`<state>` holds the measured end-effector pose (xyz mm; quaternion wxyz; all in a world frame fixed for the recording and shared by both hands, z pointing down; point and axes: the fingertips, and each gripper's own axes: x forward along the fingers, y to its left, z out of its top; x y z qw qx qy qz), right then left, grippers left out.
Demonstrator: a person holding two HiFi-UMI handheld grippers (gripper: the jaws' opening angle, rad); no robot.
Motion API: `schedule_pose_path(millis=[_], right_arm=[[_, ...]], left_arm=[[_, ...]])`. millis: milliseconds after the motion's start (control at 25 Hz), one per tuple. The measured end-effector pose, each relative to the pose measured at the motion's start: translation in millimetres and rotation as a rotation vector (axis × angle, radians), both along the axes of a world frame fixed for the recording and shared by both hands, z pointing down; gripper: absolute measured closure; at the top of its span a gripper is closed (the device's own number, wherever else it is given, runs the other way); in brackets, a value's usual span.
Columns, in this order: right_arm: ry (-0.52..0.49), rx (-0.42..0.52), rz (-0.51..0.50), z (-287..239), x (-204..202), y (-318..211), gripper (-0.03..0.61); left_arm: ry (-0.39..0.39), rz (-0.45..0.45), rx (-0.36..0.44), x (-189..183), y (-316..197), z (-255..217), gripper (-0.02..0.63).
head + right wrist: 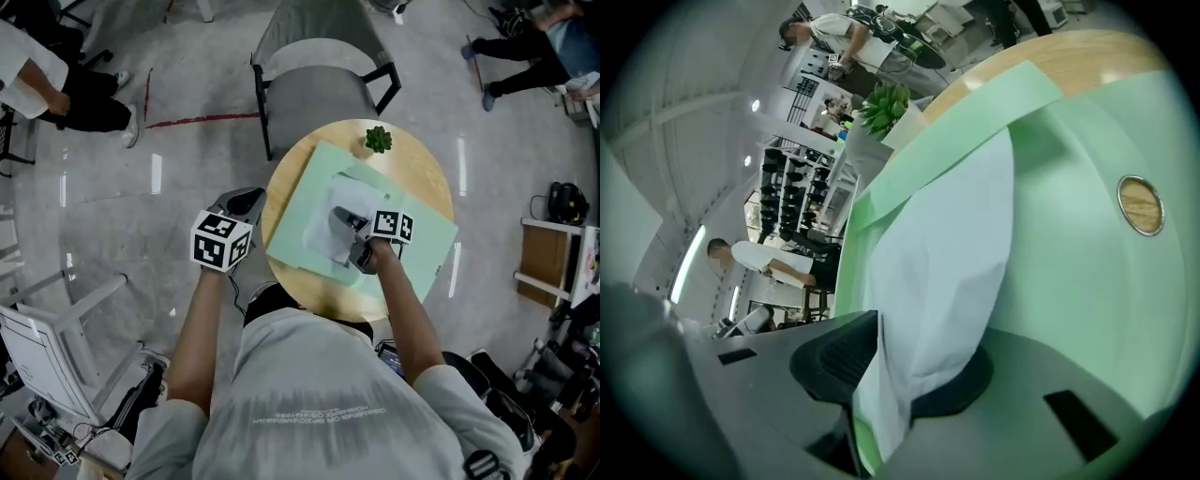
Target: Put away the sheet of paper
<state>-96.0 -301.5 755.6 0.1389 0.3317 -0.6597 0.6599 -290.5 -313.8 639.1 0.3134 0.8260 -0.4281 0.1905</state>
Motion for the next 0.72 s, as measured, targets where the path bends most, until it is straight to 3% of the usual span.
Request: schedule_pose_path(millis=[320,720], right_arm=[[0.031,0.044,0.07,-16.5,16.9,-4.3,0.277],[0.05,0.049,0.072,-25.8,49.3,25.9,0.249]], left_arm=[[0.032,-0.005,-0.007,16.0,12.0,5.2,0.591],[0.044,-0.003,-0.01,44.8,35.7,5.3,0.591]])
